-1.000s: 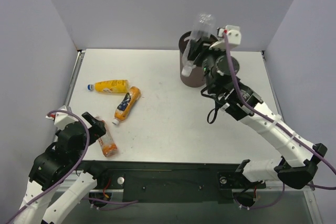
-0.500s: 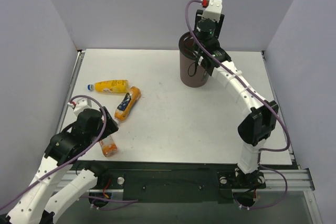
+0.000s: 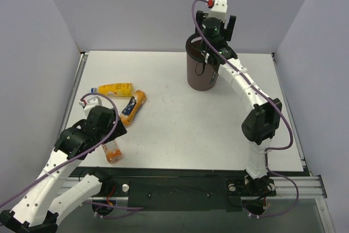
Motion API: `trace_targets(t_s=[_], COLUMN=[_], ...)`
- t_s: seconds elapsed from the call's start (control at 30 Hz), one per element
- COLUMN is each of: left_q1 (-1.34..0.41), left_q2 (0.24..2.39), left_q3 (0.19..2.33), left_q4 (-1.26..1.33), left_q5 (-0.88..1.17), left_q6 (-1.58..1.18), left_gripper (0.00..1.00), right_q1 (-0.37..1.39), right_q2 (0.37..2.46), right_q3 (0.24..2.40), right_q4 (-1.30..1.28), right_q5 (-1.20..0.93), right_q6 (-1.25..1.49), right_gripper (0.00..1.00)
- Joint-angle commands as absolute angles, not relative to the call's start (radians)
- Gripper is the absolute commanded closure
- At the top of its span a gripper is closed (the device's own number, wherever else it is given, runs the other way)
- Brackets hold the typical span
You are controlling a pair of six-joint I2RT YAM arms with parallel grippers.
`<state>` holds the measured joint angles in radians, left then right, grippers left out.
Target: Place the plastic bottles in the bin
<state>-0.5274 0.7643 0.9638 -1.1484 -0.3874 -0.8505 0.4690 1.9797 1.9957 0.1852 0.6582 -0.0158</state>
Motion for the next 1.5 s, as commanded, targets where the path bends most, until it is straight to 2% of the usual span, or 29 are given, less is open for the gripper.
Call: trace_targets(t_s=[0.0, 0.13, 0.27, 0.4, 0.6, 0.83, 1.07, 1.47], left_q1=[-0.525, -0.519, -0.497, -0.431, -0.384, -0.38, -0.38, -0.38], left_q2=[0.755, 0.709, 0.712, 0.759, 0.729, 0.701, 0.678, 0.644], left_q3=[1.034, 1.016, 0.99, 0.999, 1.047, 1.094, 1.055, 1.048], left_q4=[-1.14, -1.103, -1.108, -1.12, -1.072, -1.126, -1.109, -1.101], left_q5=[-0.399, -0.39, -0.449, -0.442, -0.293, -0.301, -0.212, -0.16], left_q6=[-0.834, -0.842, -0.876, -0.865, -0.769, -0.746, -0.71, -0.709], left_gripper=[0.05, 0.03, 0.03, 0.03, 0.03, 0.03, 0.03, 0.03], right_q1=[0.488, 0.589, 0.713, 0.834, 0.968, 0.982, 0.979, 0.977], right_q2=[1.85, 1.689, 1.597, 1.603, 1.713, 1.908, 2.066, 2.388], right_q3=[1.99, 1.873, 1.624, 1.481, 1.37, 1.402, 1.489, 1.885], right_q4=[0.155, 0.063, 0.045, 0.015, 0.037, 0.141, 0.166, -0.035], right_q5=[0.64, 0.629, 0.546, 0.493, 0.454, 0.275, 0.25, 0.245], right_q6=[0.038, 0.104, 0.207, 0.415, 0.726, 0.971, 1.144, 1.246], right_gripper=[0.05, 0.05, 0.05, 0.05, 0.07, 0.07, 0.07, 0.04])
